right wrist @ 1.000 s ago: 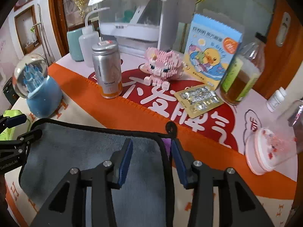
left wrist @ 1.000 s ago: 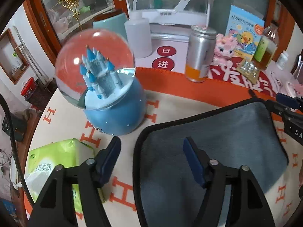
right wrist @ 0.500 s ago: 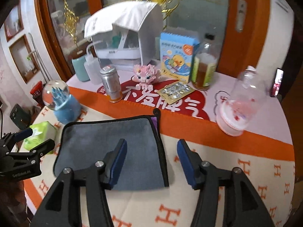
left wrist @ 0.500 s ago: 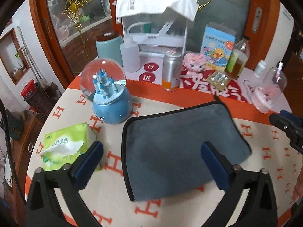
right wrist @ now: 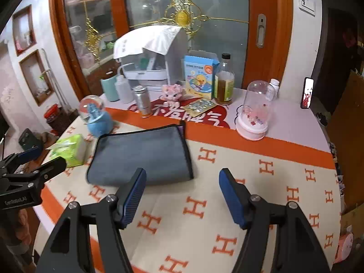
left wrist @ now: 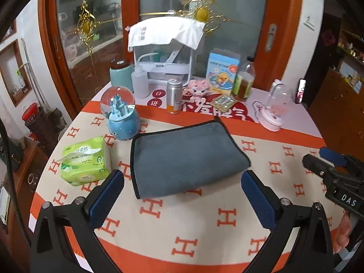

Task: Fold towel

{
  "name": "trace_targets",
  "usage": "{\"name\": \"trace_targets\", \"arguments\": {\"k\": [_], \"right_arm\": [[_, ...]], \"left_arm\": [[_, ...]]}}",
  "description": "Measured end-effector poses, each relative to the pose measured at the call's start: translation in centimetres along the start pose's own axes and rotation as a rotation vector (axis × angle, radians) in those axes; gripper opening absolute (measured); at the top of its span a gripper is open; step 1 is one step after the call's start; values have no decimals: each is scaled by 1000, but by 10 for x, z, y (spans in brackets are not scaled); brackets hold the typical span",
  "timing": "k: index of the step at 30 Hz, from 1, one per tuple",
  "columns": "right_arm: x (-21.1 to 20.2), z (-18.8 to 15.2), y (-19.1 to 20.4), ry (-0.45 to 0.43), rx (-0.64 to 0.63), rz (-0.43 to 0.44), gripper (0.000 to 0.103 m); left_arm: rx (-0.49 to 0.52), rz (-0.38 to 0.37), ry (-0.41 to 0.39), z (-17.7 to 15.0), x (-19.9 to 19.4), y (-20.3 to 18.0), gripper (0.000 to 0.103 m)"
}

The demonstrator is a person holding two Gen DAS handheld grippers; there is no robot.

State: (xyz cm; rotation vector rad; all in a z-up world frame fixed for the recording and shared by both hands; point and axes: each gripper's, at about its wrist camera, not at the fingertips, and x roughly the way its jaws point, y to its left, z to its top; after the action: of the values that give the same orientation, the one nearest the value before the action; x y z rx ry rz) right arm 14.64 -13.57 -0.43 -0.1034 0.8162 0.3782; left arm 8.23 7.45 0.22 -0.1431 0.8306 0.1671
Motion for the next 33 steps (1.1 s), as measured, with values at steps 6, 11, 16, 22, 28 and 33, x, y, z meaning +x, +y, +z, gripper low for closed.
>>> {"name": "trace_targets", "arguments": {"k": [6,11,16,22,28,33], "right_arm": [[-27,-13,8,-20,16,10,67],[-45,-18,15,-45,24,-16,67],[-59,-25,20,-51,54,-38,67],[-71,-35,27,-48,93,-64,67],[-83,-53,29,-33,127,-89,67],[-93,-70,32,-6,140,-101,67]], "left_arm": [[22,-28,-24,-9,-35,-7,102],[43,-51,-34,-7,-50,-8,102],[74,-70,-47,-4,-64,-9,102],[92,-47,-49,-15,-77,-7,102],[83,-69,-2,-32,-82,-6,102],[84,-76,51,-48,-84,-9,102]]}}
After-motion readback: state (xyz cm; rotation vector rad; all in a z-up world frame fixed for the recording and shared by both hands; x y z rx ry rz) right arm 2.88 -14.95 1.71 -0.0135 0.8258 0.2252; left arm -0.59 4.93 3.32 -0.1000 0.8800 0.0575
